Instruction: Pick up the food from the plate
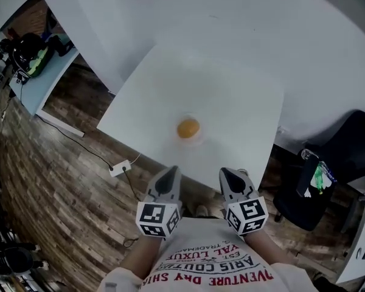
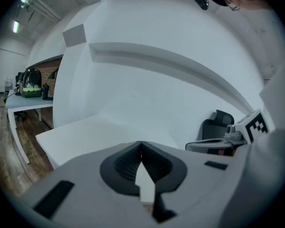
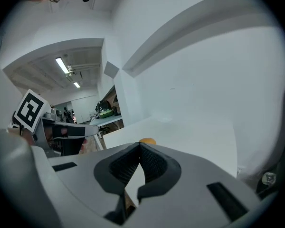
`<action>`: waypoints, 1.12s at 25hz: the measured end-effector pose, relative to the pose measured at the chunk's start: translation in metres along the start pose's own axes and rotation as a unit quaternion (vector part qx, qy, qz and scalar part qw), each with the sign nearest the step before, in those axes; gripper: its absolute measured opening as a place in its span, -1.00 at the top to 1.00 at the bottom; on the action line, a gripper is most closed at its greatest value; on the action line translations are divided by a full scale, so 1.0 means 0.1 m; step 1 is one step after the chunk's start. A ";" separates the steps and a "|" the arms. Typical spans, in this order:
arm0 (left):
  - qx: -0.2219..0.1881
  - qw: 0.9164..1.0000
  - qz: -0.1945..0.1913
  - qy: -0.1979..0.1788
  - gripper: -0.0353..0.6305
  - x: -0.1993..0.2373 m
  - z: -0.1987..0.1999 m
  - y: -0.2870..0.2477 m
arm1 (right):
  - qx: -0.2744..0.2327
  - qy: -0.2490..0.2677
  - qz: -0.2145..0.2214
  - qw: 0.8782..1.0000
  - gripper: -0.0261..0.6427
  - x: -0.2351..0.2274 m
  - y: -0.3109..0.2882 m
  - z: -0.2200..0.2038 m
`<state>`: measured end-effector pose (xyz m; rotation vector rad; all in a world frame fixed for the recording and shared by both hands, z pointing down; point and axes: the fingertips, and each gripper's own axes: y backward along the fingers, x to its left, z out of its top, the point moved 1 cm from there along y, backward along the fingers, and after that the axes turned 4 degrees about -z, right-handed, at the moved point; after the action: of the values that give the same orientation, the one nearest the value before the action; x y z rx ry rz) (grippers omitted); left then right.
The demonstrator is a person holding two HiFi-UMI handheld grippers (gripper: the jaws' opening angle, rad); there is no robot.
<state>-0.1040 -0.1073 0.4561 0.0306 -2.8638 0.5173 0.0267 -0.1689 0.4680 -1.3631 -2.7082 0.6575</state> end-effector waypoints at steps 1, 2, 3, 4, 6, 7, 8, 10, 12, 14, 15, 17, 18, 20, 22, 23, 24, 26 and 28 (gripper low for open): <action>0.004 1.000 -0.008 -0.003 0.87 0.04 0.03 -0.10 | 0.001 -0.003 -0.009 1.000 0.89 -0.04 -0.06 0.02; 0.008 1.000 -0.017 -0.006 0.87 0.09 0.06 -0.20 | 0.002 -0.005 -0.019 1.000 0.89 -0.08 -0.12 0.04; 0.012 1.000 -0.027 -0.008 0.87 0.14 0.09 -0.31 | 0.003 -0.008 -0.029 1.000 0.89 -0.12 -0.20 0.07; 0.019 0.999 -0.036 -0.012 0.87 0.20 0.12 -0.42 | 0.003 -0.012 -0.039 0.999 0.89 -0.16 -0.28 0.11; 0.038 0.997 -0.057 -0.024 0.87 0.31 0.15 -0.65 | 0.002 -0.023 -0.058 0.998 0.89 -0.23 -0.46 0.19; 0.050 0.996 -0.067 -0.031 0.87 0.37 0.16 -0.76 | 0.001 -0.029 -0.067 0.997 0.89 -0.25 -0.54 0.23; 0.063 0.994 -0.078 -0.038 0.87 0.42 0.17 -0.86 | 0.002 -0.035 -0.074 0.997 0.89 -0.27 -0.63 0.26; 0.085 0.990 -0.099 -0.050 0.87 0.51 0.16 -1.05 | 0.004 -0.044 -0.088 0.995 0.89 -0.29 -0.78 0.30; 0.105 0.985 -0.120 -0.063 0.87 0.59 0.13 -1.21 | 0.006 -0.053 -0.102 0.993 0.89 -0.33 -0.93 0.32; 0.124 0.979 -0.141 -0.079 0.81 0.65 0.09 -1.38 | 0.010 -0.065 -0.117 0.991 0.89 -0.37 -1.06 0.31; 0.134 0.975 -0.152 -0.086 0.55 0.68 0.06 -1.46 | 0.013 -0.071 -0.125 0.990 0.89 -0.38 -1.11 0.29; 0.156 0.967 -0.175 -0.097 0.20 0.72 -0.03 -1.60 | 0.023 -0.085 -0.139 0.986 0.89 -0.40 -1.20 0.21; 0.166 0.963 -0.185 -0.101 0.14 0.73 -0.08 -1.67 | 0.029 -0.091 -0.146 0.985 0.89 -0.40 -1.23 0.16; 0.187 0.955 -0.202 -0.115 -0.03 0.73 -0.20 -1.78 | 0.039 -0.102 -0.157 0.982 0.89 -0.42 -1.29 0.05; 0.209 0.945 -0.216 -0.131 -0.22 0.72 -0.33 -1.88 | 0.050 -0.112 -0.167 0.978 0.89 -0.46 -1.33 -0.04; 0.220 0.940 -0.222 -0.137 -0.27 0.72 -0.38 -1.94 | 0.055 -0.118 -0.172 0.977 0.89 -0.49 -1.35 -0.08; 0.231 0.936 -0.227 -0.139 -0.30 0.71 -0.44 -1.99 | 0.060 -0.123 -0.177 0.975 0.89 -0.51 -1.38 -0.12; 0.254 0.928 -0.234 -0.137 -0.32 0.72 -0.56 -2.10 | 0.069 -0.132 -0.184 0.972 0.89 -0.56 -1.43 -0.20; 0.273 0.922 -0.240 -0.132 -0.32 0.72 -0.65 -2.19 | 0.076 -0.138 -0.189 0.969 0.89 -0.61 -1.49 -0.26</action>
<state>-0.1463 -0.2889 0.6074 0.9282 -2.6916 1.2457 -0.0427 -0.2853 0.5588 -0.7350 -2.9288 1.0520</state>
